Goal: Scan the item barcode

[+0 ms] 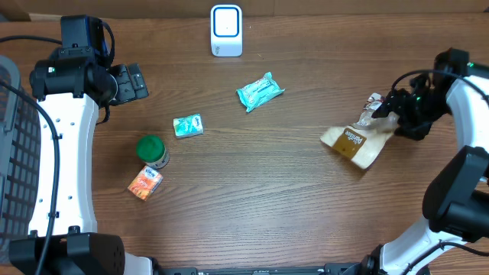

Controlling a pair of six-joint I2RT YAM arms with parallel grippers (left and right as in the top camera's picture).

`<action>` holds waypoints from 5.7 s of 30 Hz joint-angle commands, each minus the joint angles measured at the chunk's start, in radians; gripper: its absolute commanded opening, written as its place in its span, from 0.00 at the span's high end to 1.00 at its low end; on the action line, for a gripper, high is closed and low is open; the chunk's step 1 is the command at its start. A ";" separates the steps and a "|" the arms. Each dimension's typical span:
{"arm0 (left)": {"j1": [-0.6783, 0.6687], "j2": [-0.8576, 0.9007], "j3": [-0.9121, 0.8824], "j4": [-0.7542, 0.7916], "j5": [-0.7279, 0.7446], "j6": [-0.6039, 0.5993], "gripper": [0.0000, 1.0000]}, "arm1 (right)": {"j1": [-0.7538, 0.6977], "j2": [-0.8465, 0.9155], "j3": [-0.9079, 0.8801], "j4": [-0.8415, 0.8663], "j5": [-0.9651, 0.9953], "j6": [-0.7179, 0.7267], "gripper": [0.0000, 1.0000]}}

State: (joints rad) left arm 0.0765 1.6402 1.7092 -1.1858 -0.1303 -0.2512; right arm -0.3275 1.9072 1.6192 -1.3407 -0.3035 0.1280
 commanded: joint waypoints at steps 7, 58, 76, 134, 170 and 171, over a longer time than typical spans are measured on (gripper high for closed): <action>0.000 -0.013 0.021 0.001 0.008 0.019 0.00 | 0.097 -0.014 0.428 -0.130 -0.017 -0.048 0.28; 0.000 -0.013 0.021 0.001 0.008 0.019 0.00 | 0.852 0.513 0.431 0.238 0.381 0.492 0.43; 0.000 -0.013 0.021 0.001 0.008 0.019 0.00 | 0.573 0.344 0.429 0.148 0.159 0.419 0.45; 0.000 -0.013 0.021 0.001 0.008 0.019 0.00 | 0.541 0.467 0.095 0.652 -0.164 0.419 0.79; 0.000 -0.013 0.021 0.001 0.008 0.019 0.00 | 0.910 0.367 0.545 -0.309 1.122 0.396 0.96; 0.000 -0.013 0.021 0.001 0.008 0.019 0.00 | 0.915 0.389 0.545 -0.321 1.162 0.396 0.96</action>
State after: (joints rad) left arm 0.0765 1.6402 1.7092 -1.1854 -0.1303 -0.2508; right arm 0.5953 2.2288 2.1612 -1.6451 0.5930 0.4789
